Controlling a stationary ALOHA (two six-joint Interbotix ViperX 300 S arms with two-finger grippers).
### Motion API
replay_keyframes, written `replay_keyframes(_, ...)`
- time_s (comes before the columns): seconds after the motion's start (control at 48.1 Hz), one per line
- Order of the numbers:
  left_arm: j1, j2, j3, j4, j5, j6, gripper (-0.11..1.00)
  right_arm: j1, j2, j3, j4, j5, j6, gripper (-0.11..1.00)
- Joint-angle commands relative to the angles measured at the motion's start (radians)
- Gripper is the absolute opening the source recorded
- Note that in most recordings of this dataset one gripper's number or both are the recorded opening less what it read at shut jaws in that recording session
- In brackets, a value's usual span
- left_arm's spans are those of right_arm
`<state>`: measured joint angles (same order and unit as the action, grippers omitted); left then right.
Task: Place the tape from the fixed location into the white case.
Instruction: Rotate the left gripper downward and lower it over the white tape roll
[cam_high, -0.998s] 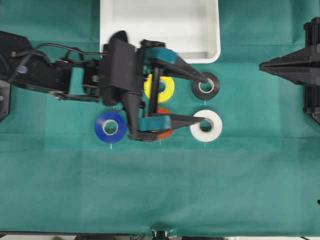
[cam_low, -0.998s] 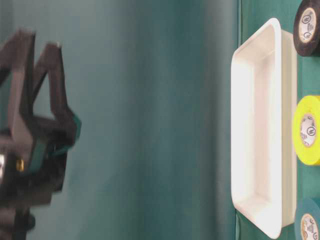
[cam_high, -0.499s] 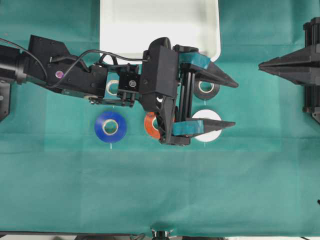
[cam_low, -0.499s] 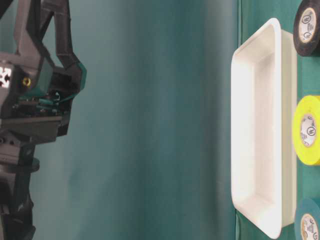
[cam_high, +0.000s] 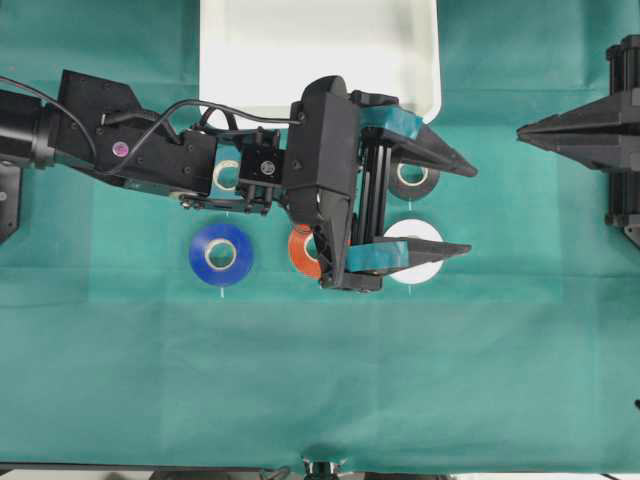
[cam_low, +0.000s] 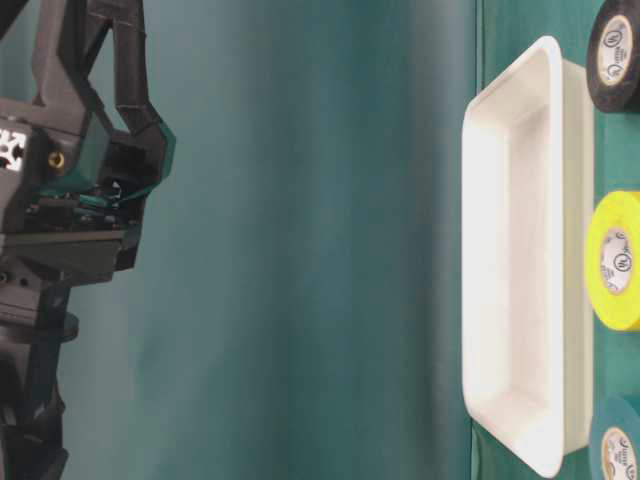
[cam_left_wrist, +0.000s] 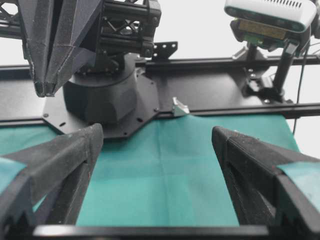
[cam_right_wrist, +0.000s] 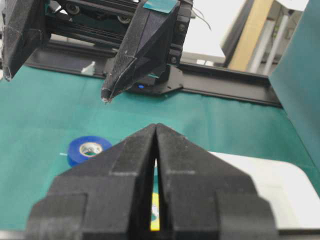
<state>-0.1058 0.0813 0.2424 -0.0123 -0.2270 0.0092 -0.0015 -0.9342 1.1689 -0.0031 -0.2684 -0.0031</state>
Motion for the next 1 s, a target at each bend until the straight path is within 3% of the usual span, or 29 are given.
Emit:
replay_keyframes(0.0,0.0,-0.017,-0.026,0.003,-0.002,0.0,0.99,-0.002,0.005,-0.029,-0.002,-0.006,0.0,0.0)
replay_keyframes(0.187,0.0,-0.017,-0.038,0.003,0.057,-0.003,0.99,-0.002,0.005,-0.029,-0.002,-0.005,0.0,0.0)
replay_keyframes(0.333,-0.003,-0.002,-0.083,0.002,0.178,-0.005,0.99,-0.002,0.008,-0.029,-0.002,-0.005,0.0,0.0)
replay_keyframes(0.582,-0.012,0.063,-0.252,0.003,0.532,0.0,0.99,-0.002,0.014,-0.028,-0.002,-0.005,0.002,0.0)
replay_keyframes(0.977,-0.02,0.16,-0.508,0.005,0.989,0.002,0.99,-0.002,0.017,-0.026,-0.002,-0.005,0.002,0.0)
